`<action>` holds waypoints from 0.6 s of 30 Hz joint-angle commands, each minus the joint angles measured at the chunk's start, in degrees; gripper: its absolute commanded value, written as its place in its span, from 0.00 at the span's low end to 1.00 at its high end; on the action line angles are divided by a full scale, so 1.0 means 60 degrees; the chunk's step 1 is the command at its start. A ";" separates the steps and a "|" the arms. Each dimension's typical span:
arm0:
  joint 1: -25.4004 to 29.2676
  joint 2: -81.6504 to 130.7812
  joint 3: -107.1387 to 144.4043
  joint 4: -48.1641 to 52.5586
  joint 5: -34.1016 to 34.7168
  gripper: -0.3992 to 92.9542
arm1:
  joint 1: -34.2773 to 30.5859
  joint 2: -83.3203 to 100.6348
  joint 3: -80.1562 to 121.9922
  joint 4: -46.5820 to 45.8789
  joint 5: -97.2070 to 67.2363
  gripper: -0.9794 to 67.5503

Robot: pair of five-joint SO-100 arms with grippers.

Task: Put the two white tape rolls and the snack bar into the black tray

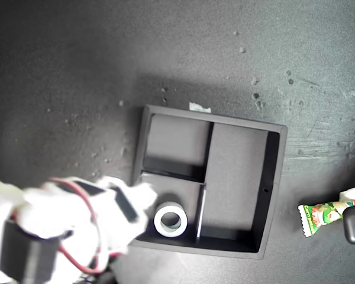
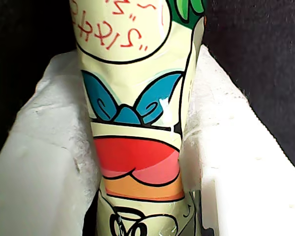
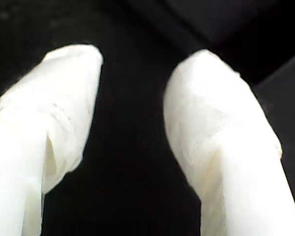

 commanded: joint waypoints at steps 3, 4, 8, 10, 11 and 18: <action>0.1128 0.1816 0.2124 0.0117 -0.2402 0.11 | 0.0820 0.0762 -0.1890 0.3281 0.0615 0.01; 0.1377 0.1772 0.2256 0.0117 -0.2754 0.11 | 0.1025 0.0762 -0.2344 0.3765 0.0703 0.01; 0.2432 0.0776 0.1582 0.0088 -0.3560 0.12 | 0.1787 0.0762 -0.4014 0.5698 0.1421 0.01; 0.2798 0.0132 0.0952 0.0088 -0.3691 0.13 | 0.2168 0.0762 -0.4497 0.6299 0.1699 0.01; 0.2944 -0.0132 0.0776 0.0088 -0.3779 0.13 | 0.2358 0.0762 -0.4614 0.6431 0.1787 0.01; 0.3340 -0.0820 0.1978 0.0015 -0.4644 0.16 | 0.4409 0.0645 -0.5347 0.4863 -0.3472 0.01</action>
